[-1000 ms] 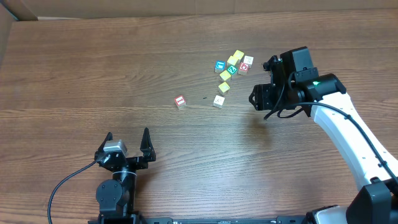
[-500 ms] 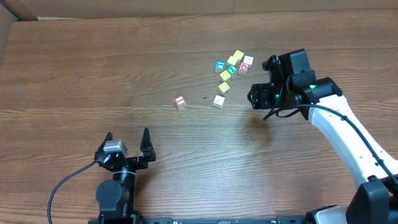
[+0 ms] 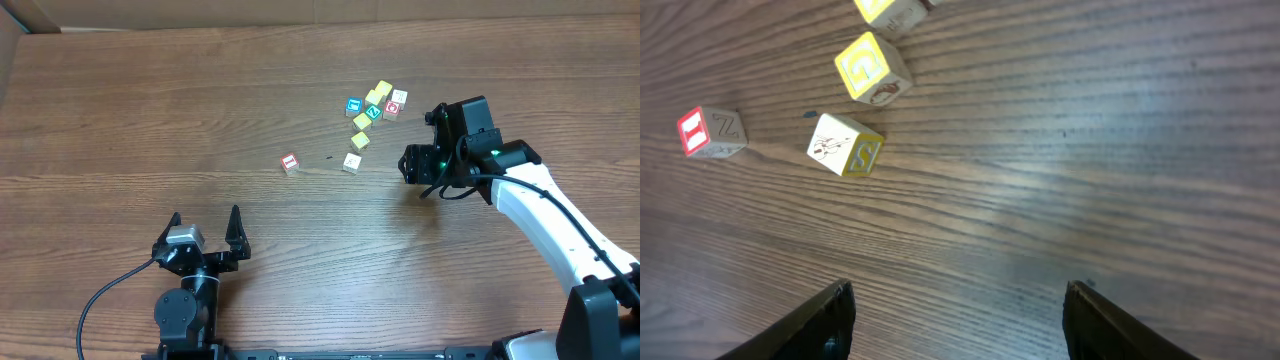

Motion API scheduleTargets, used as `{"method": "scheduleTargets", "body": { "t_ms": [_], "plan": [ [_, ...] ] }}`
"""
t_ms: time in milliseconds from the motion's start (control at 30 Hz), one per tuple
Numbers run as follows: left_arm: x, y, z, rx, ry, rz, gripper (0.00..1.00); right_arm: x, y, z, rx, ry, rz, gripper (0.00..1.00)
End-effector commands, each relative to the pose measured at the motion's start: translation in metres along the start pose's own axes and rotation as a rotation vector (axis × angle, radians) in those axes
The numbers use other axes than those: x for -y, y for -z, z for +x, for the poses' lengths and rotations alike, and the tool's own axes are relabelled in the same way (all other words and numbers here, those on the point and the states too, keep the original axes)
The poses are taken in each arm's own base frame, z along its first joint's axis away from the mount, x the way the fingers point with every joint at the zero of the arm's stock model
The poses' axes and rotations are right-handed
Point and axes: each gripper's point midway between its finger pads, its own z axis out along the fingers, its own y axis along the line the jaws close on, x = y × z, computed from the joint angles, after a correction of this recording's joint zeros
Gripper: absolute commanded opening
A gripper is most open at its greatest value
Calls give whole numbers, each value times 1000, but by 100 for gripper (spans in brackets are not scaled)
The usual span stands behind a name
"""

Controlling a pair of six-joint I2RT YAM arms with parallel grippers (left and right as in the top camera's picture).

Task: Flip 4 blocks

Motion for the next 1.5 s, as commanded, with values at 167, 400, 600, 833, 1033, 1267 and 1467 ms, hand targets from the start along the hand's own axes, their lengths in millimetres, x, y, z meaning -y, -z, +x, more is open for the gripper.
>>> {"method": "scheduleTargets", "body": {
  "t_ms": [167, 400, 600, 833, 1033, 1267, 1467],
  "plan": [
    [4, 0, 0, 3, -20, 19, 100, -38, 43, -59, 18, 6, 102, 68],
    [4, 0, 0, 3, -20, 19, 100, -67, 31, -133, 4, 48, 164, 46],
    [4, 0, 0, 3, -20, 19, 100, -69, 15, -205, 234, 100, 212, 14],
    [4, 0, 0, 3, -20, 19, 100, -62, -22, -247, 378, 94, 228, 14],
    [4, 0, 0, 3, -20, 19, 100, -31, -71, -261, 395, 56, 237, 5],
    [4, 0, 0, 3, -20, 19, 100, 10, -121, -251, 330, 22, 275, 4],
    [4, 0, 0, 3, -20, 19, 100, 13, -158, -234, 259, 22, 214, 4]
  ]
}}
